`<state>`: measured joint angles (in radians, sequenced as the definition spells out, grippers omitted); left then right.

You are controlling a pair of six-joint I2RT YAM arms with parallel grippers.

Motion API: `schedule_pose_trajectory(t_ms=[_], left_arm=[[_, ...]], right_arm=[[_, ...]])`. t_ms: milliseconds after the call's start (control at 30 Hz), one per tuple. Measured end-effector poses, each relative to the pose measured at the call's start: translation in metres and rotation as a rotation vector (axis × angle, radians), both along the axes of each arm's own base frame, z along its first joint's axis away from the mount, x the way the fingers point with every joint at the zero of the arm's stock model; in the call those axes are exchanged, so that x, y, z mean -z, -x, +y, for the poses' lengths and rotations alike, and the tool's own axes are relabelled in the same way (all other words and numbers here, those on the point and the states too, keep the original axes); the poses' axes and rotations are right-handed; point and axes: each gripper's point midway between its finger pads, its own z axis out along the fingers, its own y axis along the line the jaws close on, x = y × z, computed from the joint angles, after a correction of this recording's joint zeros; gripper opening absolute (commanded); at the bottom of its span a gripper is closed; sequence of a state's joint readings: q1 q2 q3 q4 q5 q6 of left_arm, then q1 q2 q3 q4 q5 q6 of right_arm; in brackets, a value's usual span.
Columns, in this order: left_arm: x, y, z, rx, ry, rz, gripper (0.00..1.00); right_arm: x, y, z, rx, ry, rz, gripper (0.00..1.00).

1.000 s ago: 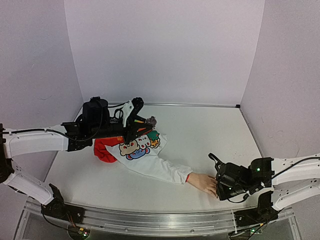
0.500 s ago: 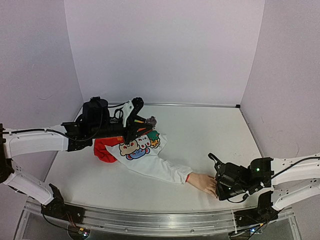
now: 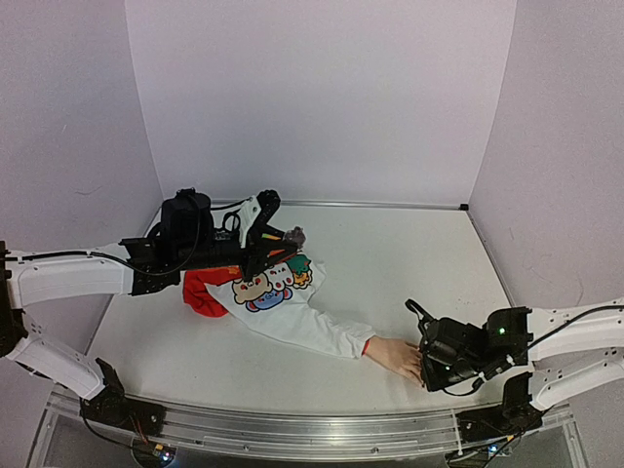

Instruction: Paint the nails

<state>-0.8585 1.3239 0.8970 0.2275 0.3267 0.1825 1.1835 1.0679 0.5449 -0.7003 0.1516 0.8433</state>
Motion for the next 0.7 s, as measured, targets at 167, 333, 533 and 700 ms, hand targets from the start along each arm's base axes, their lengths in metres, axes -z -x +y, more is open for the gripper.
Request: schedule_pose_trajectory(t_ms=[167, 333, 533, 700], left_arm=[[0.0001, 0.0001, 0.0, 0.0, 0.0, 0.0, 0.0], [0.0001, 0.0001, 0.0, 0.0, 0.0, 0.0, 0.0], [0.0002, 0.0001, 0.0, 0.0, 0.0, 0.001, 0.0], [0.0002, 0.0001, 0.0, 0.0, -0.001, 0.001, 0.0]], right_arm=[[0.0024, 0.0004, -0.0012, 0.0, 0.014, 0.005, 0.0], [0.0023, 0.0002, -0.0014, 0.001, 0.015, 0.004, 0.0], [0.0029, -0.0004, -0.0013, 0.001, 0.023, 0.004, 0.0], [0.0038, -0.0002, -0.0018, 0.001, 0.028, 0.006, 0.0]])
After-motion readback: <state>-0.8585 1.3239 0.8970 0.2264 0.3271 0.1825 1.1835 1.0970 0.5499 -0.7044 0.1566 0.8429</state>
